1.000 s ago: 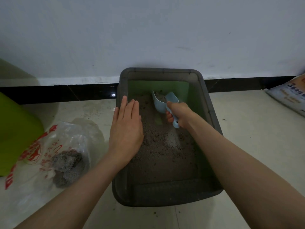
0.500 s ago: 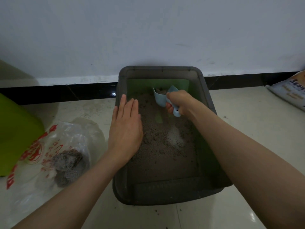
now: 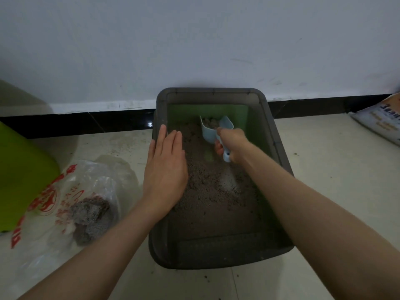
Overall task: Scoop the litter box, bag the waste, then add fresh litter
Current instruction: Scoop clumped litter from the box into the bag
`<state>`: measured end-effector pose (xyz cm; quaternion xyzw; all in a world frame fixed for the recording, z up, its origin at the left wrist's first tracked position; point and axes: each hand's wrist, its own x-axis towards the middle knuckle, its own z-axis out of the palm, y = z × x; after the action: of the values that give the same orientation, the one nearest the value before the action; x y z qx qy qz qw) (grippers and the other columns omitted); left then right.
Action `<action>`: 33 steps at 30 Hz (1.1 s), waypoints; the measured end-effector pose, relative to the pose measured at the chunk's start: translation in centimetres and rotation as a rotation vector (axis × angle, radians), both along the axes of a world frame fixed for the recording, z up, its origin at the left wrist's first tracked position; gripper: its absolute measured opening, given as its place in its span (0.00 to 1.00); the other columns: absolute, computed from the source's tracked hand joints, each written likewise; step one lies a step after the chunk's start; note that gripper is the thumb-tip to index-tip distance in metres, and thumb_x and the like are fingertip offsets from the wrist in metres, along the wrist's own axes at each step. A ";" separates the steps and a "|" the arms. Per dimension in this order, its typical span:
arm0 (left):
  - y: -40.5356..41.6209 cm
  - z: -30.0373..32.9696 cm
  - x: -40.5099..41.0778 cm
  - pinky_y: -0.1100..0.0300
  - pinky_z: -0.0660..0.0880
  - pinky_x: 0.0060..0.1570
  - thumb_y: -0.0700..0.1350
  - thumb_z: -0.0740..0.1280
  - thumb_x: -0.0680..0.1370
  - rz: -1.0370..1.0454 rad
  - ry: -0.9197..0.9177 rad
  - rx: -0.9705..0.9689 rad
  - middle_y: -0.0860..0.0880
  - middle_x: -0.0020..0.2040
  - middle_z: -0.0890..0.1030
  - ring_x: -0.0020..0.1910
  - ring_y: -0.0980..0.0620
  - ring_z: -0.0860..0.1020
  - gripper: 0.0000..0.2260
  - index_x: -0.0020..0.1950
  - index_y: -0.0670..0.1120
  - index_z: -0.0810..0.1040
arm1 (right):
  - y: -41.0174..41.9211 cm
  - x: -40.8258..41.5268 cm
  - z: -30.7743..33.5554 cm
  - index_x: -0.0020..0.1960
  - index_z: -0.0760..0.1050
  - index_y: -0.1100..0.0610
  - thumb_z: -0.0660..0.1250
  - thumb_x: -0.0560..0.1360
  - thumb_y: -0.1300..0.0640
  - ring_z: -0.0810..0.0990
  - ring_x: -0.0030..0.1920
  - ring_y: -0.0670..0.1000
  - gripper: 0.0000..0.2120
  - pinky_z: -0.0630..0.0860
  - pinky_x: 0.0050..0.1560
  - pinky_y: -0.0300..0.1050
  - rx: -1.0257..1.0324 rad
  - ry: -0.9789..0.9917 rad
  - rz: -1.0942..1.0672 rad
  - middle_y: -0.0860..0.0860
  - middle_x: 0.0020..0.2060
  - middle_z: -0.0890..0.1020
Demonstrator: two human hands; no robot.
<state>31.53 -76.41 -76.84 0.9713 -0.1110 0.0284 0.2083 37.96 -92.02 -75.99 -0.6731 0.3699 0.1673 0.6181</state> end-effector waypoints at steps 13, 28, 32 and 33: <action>-0.1 0.6 -0.2 0.51 0.49 0.74 0.41 0.49 0.82 0.007 0.023 -0.028 0.43 0.76 0.55 0.76 0.49 0.47 0.21 0.75 0.40 0.52 | -0.6 -7.9 -3.4 0.42 0.72 0.56 0.59 0.79 0.47 0.66 0.22 0.47 0.13 0.62 0.21 0.37 -0.064 -0.316 -0.050 0.51 0.25 0.69; 9.2 4.4 -1.5 0.55 0.50 0.74 0.52 0.50 0.82 -0.228 0.230 0.207 0.45 0.77 0.52 0.75 0.49 0.51 0.25 0.76 0.42 0.51 | 3.8 -13.1 7.1 0.40 0.73 0.59 0.60 0.79 0.48 0.65 0.17 0.44 0.16 0.63 0.19 0.35 -0.188 -0.483 0.304 0.52 0.23 0.70; 16.4 2.6 -4.3 0.53 0.56 0.72 0.49 0.56 0.80 0.027 0.251 0.144 0.40 0.74 0.59 0.73 0.43 0.58 0.25 0.74 0.39 0.57 | 8.7 -13.5 8.2 0.41 0.70 0.60 0.60 0.79 0.47 0.64 0.17 0.46 0.16 0.60 0.20 0.36 -0.082 -0.414 0.402 0.51 0.22 0.69; 18.2 1.5 -5.4 0.50 0.58 0.71 0.50 0.56 0.78 0.078 0.266 0.121 0.39 0.74 0.60 0.73 0.42 0.59 0.26 0.73 0.39 0.58 | 10.0 -13.8 8.0 0.40 0.69 0.59 0.60 0.79 0.48 0.63 0.17 0.46 0.16 0.59 0.20 0.35 -0.044 -0.387 0.431 0.51 0.22 0.68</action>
<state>26.12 -58.19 -75.31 0.9808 -0.0462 -0.0993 0.1612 24.20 -81.99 -67.96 -0.7688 0.0973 0.1552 0.6127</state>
